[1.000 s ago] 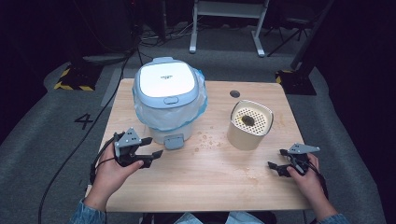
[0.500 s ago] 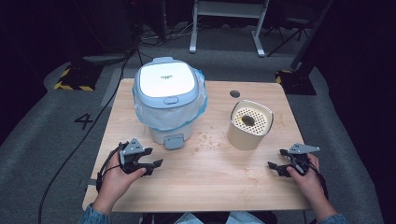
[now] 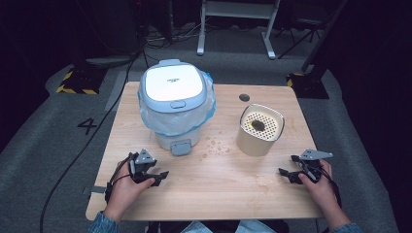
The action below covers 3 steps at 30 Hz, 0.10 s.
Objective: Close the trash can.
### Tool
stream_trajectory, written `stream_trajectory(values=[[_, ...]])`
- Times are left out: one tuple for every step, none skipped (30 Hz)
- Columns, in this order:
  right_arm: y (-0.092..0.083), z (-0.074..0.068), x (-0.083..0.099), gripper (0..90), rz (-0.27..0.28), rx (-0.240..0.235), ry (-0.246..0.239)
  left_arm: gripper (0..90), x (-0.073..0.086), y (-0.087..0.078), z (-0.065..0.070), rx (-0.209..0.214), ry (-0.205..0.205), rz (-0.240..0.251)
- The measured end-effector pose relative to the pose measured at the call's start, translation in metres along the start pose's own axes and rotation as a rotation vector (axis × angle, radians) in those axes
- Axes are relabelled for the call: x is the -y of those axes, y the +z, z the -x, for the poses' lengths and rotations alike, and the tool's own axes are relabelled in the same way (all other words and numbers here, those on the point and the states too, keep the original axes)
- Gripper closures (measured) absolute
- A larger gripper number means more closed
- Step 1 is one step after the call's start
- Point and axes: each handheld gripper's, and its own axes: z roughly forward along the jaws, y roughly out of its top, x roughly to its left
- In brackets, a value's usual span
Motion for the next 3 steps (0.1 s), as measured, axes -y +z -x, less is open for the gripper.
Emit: stream_trajectory(values=[[0.0,0.0,0.0,15.0,0.0,0.0,0.0,32.4,0.0003,0.0007,-0.0001,0.003,-0.001,-0.001],[0.0,0.0,0.0,15.0,0.0,0.0,0.0,32.2,0.0005,0.0012,-0.0005,0.002,0.0,-0.004],[0.0,0.0,0.0,15.0,0.0,0.0,0.0,32.1,0.0008,0.0019,-0.0005,0.001,-0.003,-0.003]])
